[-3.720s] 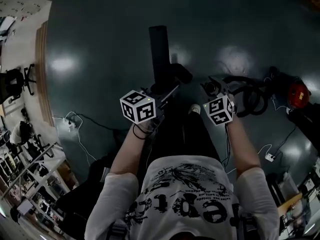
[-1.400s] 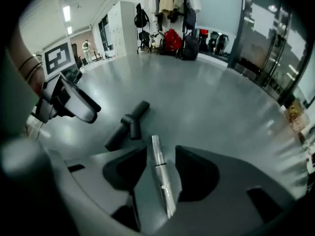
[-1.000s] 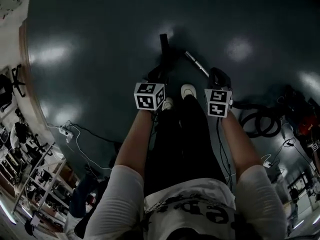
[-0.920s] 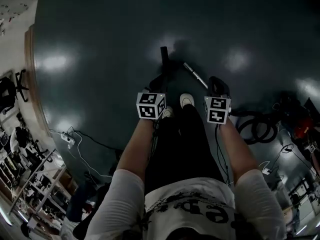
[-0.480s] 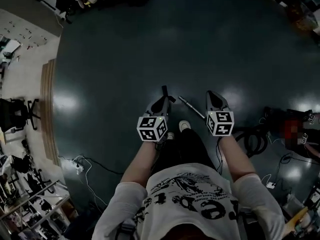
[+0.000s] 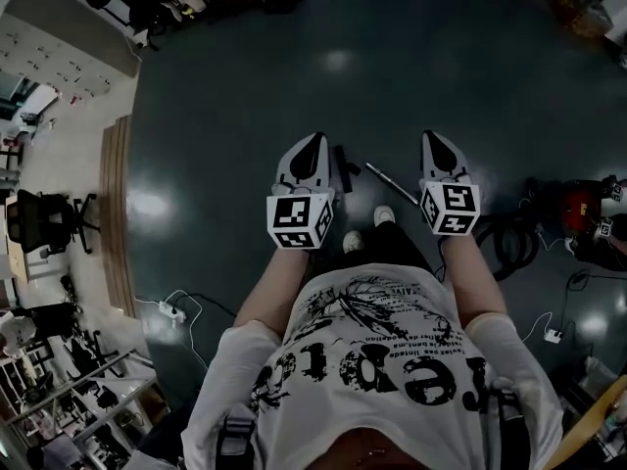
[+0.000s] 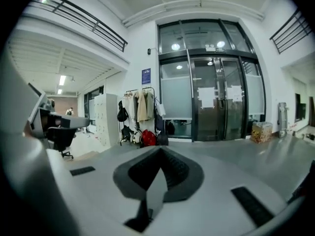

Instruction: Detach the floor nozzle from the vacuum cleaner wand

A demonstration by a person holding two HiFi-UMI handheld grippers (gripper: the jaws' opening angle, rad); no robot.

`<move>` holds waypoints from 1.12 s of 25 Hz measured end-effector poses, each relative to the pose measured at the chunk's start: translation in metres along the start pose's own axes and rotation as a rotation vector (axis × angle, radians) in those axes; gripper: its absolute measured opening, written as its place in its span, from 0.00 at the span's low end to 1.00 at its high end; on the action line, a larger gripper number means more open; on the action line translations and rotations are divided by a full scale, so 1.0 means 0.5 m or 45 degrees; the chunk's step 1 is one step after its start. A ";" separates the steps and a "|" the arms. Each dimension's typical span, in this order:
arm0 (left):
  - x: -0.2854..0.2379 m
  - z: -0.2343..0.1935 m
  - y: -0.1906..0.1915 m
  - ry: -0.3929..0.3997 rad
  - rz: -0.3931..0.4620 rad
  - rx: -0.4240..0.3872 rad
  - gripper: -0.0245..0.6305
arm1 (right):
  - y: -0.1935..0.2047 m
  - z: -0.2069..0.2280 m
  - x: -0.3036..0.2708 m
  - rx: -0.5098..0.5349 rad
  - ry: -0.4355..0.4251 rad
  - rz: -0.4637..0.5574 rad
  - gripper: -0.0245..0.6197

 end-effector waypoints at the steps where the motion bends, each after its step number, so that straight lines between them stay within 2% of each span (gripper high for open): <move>1: 0.010 -0.001 -0.011 -0.015 0.022 -0.025 0.05 | -0.010 0.005 0.013 -0.006 0.026 0.014 0.04; 4: 0.040 0.000 -0.012 -0.021 0.033 -0.090 0.04 | -0.016 0.012 0.048 -0.040 0.098 0.028 0.04; 6: 0.051 0.002 0.000 -0.019 0.029 -0.060 0.05 | -0.019 0.012 0.059 -0.045 0.117 0.041 0.04; 9: 0.055 0.002 0.009 -0.017 0.040 -0.014 0.05 | -0.031 -0.002 0.060 -0.027 0.097 0.069 0.04; 13: 0.053 0.006 0.003 -0.012 0.057 -0.011 0.04 | -0.037 -0.020 0.055 -0.012 0.053 0.080 0.04; 21: 0.039 0.000 -0.057 0.026 0.138 0.060 0.04 | -0.074 -0.029 0.037 0.019 0.021 0.111 0.04; 28: 0.027 -0.010 -0.050 0.038 0.120 0.076 0.05 | -0.077 -0.034 0.033 -0.045 0.033 0.091 0.04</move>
Point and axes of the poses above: the fingertips, and each gripper's own axes: x backward along the fingers, z to its right, y out of its underside, the point moved 6 cm from there along x, backward along the fingers, and after that the axes turned 12 degrees about z, right-handed, at the moved point
